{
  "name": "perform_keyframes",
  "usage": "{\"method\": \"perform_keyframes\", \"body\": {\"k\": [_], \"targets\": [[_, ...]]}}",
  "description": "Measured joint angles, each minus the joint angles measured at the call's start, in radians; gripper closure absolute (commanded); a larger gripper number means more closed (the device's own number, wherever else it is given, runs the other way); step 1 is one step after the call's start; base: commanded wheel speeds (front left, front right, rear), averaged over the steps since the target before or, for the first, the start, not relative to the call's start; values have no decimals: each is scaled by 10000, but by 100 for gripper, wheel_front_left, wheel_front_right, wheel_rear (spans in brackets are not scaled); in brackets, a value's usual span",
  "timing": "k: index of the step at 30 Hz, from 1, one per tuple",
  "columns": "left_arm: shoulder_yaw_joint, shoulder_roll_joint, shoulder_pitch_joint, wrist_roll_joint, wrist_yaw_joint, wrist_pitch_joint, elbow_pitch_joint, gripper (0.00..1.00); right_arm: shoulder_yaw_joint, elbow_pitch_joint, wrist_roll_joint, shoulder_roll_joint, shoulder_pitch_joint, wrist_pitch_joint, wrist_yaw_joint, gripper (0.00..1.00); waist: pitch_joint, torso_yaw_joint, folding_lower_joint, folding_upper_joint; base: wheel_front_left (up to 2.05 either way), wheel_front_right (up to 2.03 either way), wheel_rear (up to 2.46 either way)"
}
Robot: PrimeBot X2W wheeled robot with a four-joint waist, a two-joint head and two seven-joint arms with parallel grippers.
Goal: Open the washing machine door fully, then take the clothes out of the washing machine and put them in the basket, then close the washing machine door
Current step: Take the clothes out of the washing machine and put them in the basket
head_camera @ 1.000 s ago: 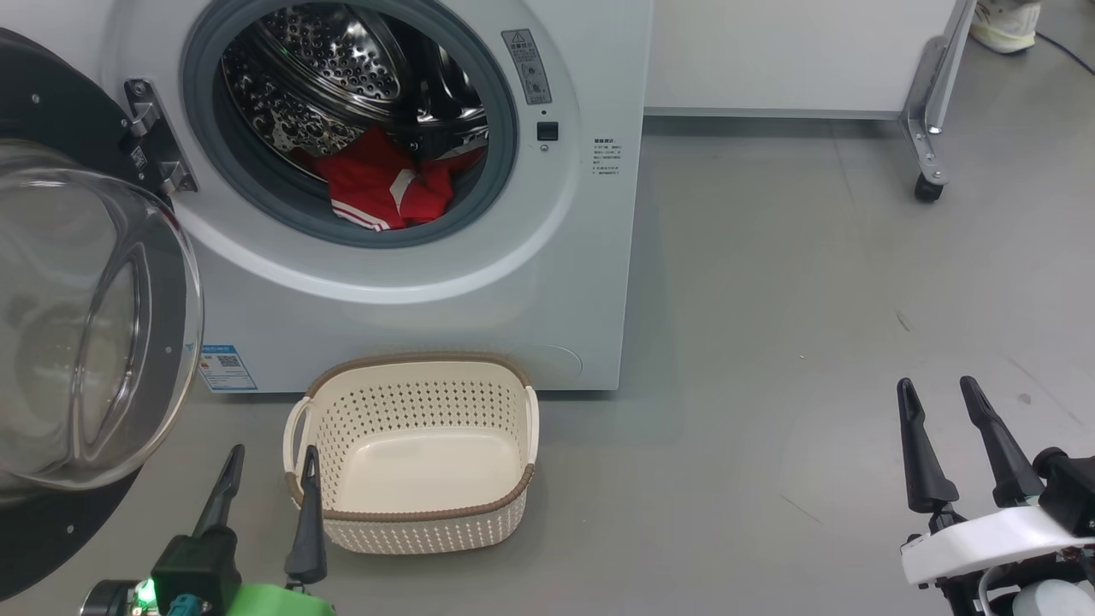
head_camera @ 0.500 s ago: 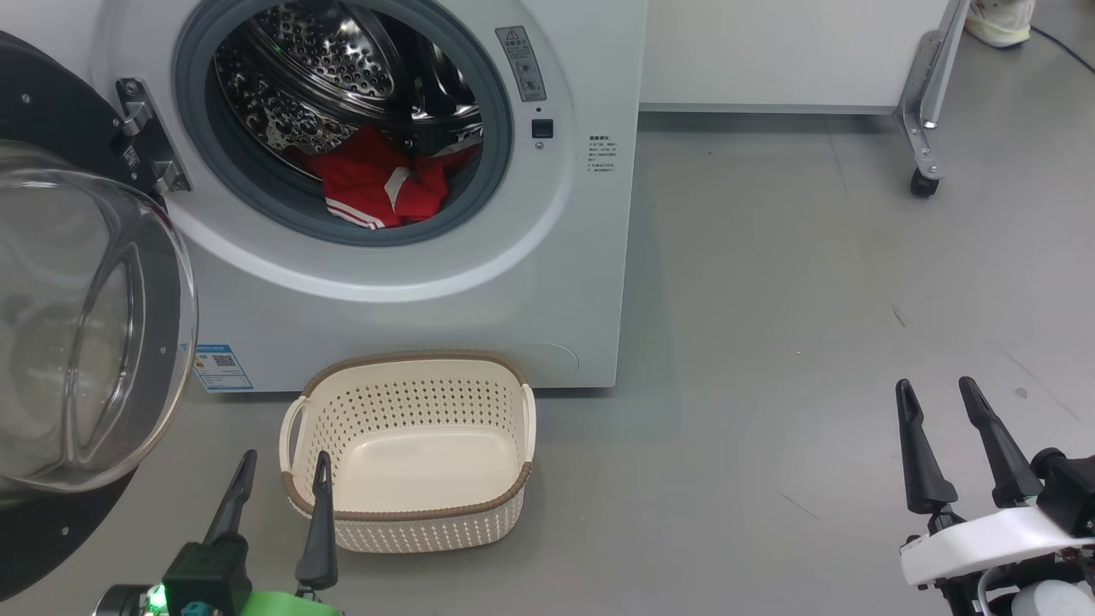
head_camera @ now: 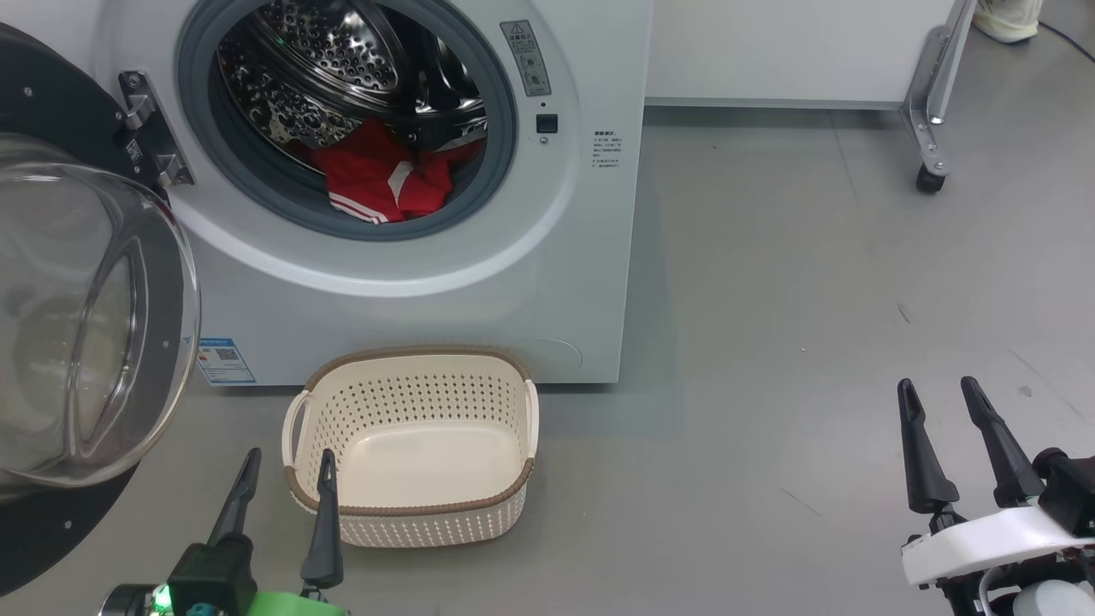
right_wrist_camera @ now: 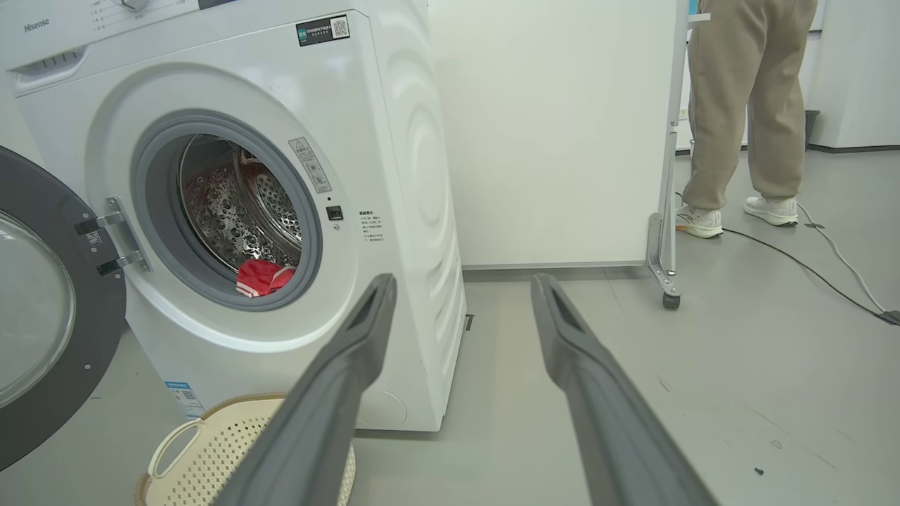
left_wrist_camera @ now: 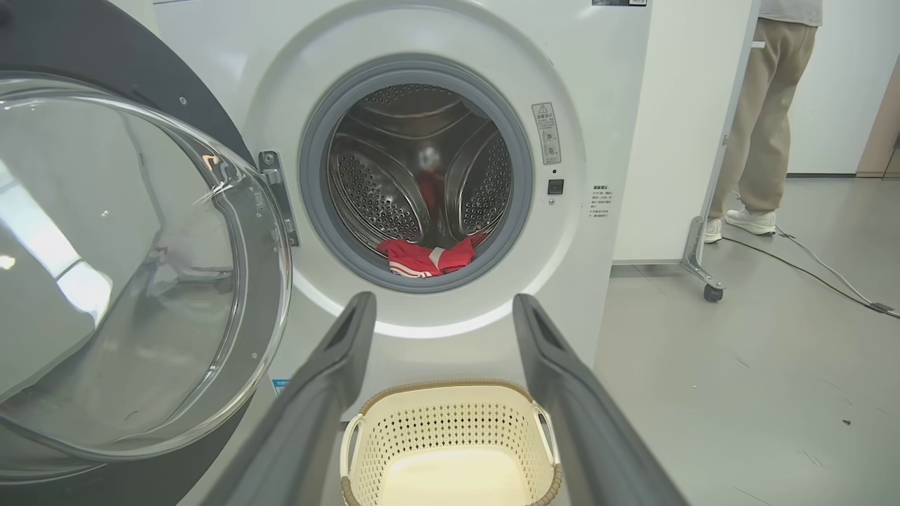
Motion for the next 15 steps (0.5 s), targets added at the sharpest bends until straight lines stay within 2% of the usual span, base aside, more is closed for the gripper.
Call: {"method": "perform_keyframes", "body": {"k": [15], "targets": [[-174, 0, 0, -267, 86, -73, -33, 0, -8, -21, 2, -8, 1, -2, 0, 0, 156, 61, 0, 0, 0, 0, 0]]}}
